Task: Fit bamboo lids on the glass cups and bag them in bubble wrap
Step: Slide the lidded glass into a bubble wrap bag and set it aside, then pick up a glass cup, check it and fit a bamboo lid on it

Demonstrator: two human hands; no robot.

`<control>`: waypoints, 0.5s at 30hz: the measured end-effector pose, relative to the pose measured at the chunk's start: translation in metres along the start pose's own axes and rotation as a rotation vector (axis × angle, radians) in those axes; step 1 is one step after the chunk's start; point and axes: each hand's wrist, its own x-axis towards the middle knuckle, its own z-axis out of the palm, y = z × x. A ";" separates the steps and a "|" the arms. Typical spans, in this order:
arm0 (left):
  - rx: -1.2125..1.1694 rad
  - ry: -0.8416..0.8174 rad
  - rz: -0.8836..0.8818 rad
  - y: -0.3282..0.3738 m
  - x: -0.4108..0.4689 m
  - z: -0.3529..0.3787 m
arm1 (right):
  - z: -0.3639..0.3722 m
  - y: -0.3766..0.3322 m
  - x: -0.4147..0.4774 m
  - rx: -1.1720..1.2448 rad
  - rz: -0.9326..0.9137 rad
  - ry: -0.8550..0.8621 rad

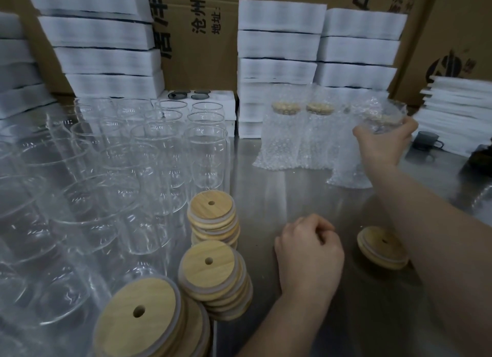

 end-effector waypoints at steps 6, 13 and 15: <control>0.003 0.006 0.005 0.000 0.000 0.000 | -0.001 0.009 0.001 0.047 -0.009 -0.005; -0.006 -0.001 -0.002 0.001 0.000 -0.001 | -0.006 0.005 -0.003 -0.080 0.005 -0.029; -0.010 -0.001 -0.003 0.000 0.000 0.000 | -0.007 -0.005 -0.013 -0.177 -0.054 0.001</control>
